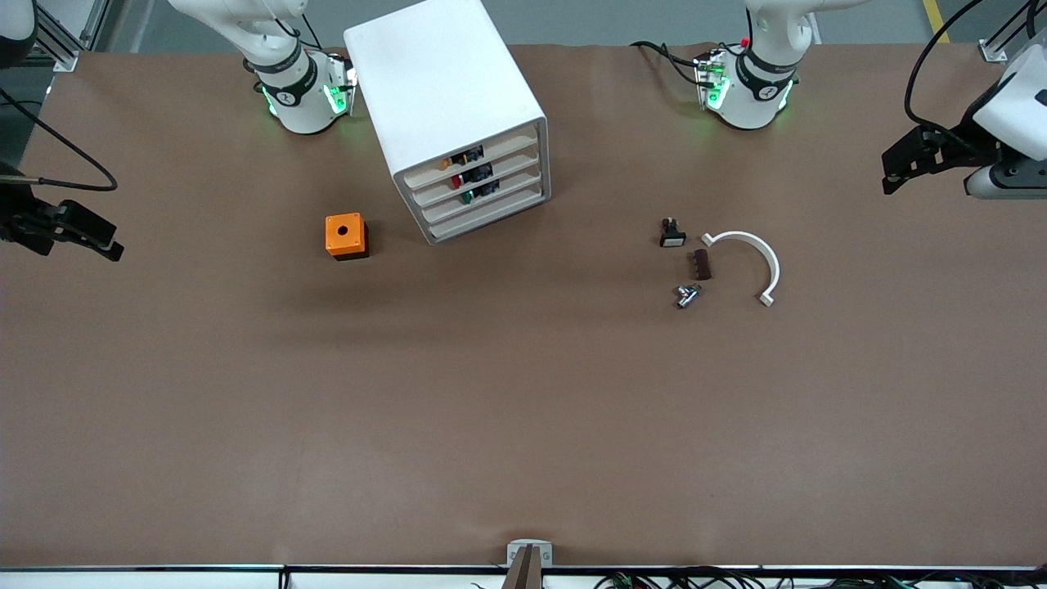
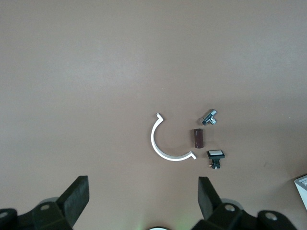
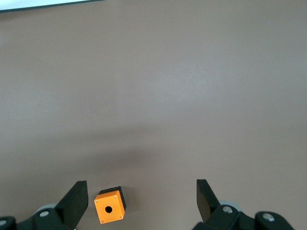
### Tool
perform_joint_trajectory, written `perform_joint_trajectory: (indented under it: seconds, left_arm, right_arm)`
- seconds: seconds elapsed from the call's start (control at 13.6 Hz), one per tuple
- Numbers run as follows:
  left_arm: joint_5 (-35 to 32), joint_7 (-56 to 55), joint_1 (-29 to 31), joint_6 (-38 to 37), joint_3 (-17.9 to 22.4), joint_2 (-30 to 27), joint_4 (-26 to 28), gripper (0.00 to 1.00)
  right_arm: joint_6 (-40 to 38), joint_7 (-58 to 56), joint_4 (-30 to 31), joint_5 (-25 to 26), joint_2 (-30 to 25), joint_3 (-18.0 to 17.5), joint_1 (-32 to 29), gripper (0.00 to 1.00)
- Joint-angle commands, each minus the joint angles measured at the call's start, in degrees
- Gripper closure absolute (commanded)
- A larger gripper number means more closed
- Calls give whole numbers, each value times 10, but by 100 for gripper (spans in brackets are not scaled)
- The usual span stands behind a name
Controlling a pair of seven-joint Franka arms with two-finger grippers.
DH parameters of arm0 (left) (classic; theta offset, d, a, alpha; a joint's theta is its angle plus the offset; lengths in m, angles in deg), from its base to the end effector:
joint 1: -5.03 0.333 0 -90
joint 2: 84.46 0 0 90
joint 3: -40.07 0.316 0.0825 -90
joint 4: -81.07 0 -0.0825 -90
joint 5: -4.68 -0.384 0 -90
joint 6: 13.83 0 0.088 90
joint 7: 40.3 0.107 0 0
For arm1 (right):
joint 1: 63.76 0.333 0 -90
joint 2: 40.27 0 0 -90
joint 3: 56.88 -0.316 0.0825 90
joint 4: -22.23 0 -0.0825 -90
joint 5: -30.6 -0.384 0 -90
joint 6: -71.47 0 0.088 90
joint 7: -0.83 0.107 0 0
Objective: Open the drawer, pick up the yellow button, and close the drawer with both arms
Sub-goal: 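Reach the left gripper toward the white drawer cabinet's front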
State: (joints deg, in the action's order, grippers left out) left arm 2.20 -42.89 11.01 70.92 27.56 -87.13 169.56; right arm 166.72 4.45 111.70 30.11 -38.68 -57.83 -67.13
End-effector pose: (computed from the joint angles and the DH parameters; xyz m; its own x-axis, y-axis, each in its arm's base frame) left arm 0.5278 -0.0586 0.6537 0.9978 -0.0644 -0.0172 -0.0652 -0.9964 -0.0541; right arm 0.5718 -0.0235 0.6217 0.9917 -0.1059 0.0723 -0.1052 -0.9944 -0.0136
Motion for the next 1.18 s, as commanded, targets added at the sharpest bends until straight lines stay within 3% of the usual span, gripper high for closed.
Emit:
perform_joint_trajectory:
  seconds: [0.0, 0.29, 0.66, 0.88, 1.1]
  left_arm:
    - [0, 6, 4, -9, 2, 17, -14, 0]
    - [-1, 10, 6, -8, 6, 45, -15, 0]
    - [8, -22, -10, -8, -2, 136, -16, 0]
    - [16, -164, -71, -9, -7, 195, -16, 0]
    - [69, -346, -122, -9, -7, 257, -17, 0]
  right_arm:
    - [-3, -19, 1, 8, -14, 1, -2, 0]
    - [-4, -20, 1, 8, -18, 1, -2, 0]
    - [-3, -20, 2, 8, -18, 2, -2, 0]
    - [-4, -13, 5, 8, -13, 4, 1, 0]
    - [1, -13, 5, 8, -4, 2, 6, 0]
